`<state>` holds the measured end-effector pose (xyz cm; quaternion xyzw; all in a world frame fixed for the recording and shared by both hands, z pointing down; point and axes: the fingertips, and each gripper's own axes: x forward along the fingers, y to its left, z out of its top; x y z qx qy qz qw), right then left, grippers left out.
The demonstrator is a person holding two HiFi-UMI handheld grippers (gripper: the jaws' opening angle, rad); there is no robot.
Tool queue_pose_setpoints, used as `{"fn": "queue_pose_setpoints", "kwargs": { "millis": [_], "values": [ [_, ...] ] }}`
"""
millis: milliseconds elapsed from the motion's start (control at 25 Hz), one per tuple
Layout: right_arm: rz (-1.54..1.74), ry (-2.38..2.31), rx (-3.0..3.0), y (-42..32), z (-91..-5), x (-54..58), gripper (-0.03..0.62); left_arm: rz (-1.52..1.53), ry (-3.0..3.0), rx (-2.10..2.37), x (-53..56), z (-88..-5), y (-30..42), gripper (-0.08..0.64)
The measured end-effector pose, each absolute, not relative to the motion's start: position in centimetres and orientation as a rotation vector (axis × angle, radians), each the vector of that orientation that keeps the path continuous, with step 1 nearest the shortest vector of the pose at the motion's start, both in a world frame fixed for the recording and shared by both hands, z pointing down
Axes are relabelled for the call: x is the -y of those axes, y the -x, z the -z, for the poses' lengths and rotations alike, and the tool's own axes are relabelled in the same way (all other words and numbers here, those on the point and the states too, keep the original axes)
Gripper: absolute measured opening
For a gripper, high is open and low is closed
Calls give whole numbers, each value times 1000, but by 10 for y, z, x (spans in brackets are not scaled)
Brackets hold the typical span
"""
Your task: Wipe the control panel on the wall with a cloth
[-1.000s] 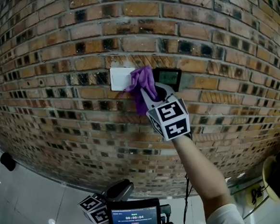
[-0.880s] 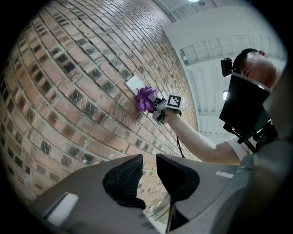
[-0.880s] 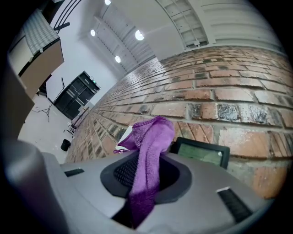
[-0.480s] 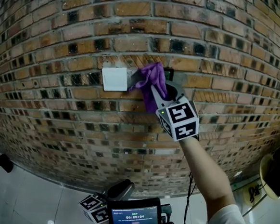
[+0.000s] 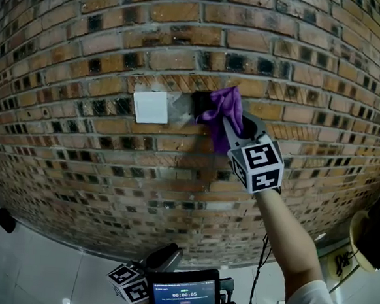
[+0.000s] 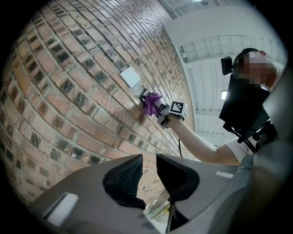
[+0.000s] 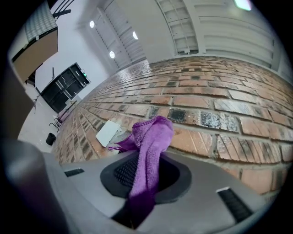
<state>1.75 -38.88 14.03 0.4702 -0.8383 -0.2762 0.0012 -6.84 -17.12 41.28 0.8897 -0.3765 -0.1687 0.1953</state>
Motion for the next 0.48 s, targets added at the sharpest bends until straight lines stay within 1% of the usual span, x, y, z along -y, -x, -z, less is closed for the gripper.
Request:
{"fn": "queue_pose_setpoints", "kwargs": {
  "millis": [480],
  "values": [
    [804,-1636,2562,-70,-142,395,80,459,-2514,1041,171,-416,61,81]
  ]
}}
